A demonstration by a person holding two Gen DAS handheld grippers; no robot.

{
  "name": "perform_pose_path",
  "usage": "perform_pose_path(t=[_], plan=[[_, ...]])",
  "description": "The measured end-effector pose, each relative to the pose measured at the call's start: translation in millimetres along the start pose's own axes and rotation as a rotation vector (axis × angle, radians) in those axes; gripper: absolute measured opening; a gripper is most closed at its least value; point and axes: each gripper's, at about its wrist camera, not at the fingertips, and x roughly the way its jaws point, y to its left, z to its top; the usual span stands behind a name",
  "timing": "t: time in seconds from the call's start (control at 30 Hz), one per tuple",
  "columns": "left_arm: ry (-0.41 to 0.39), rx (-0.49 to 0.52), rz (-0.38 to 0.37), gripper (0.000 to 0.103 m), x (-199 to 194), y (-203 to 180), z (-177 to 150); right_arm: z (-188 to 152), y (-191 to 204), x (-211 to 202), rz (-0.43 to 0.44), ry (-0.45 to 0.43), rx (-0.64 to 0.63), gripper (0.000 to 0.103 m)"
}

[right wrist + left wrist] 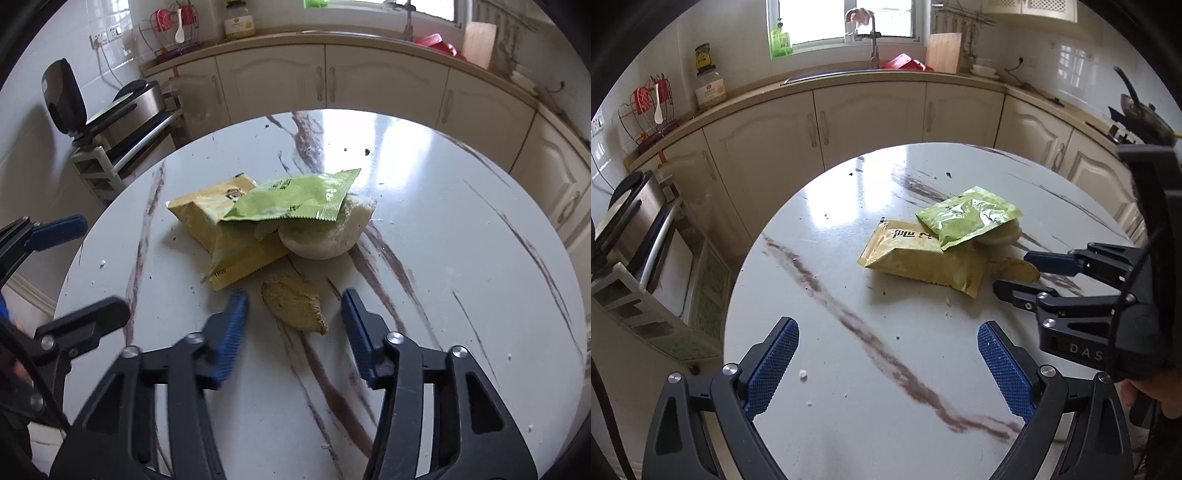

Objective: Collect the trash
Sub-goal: 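Move both grippers back to the table toward the yellow bag and ginger, then grasp the ginger root with the right gripper while the left grasps the yellow chip bag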

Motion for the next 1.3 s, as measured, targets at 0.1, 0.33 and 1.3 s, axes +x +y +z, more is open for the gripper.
perform_pose_path(t=[0.1,0.33,1.3], plan=[[0.008,-0.005,-0.008,0.095,19.3,-3.8,15.3,-2.3,-6.7,-3.7,0.011,-0.006,-0.003,0.022],[0.029,-0.028,-0.011,0.096,52.5,-16.0,34.0,-8.0,-31.2,-17.5,0.003,-0.018,0.034,0.017],[0.033,0.019,-0.055,0.03,120.8,-7.7,54.8,-21.2,-43.4,-21.6,0.058,-0.004,0.083,0.016]])
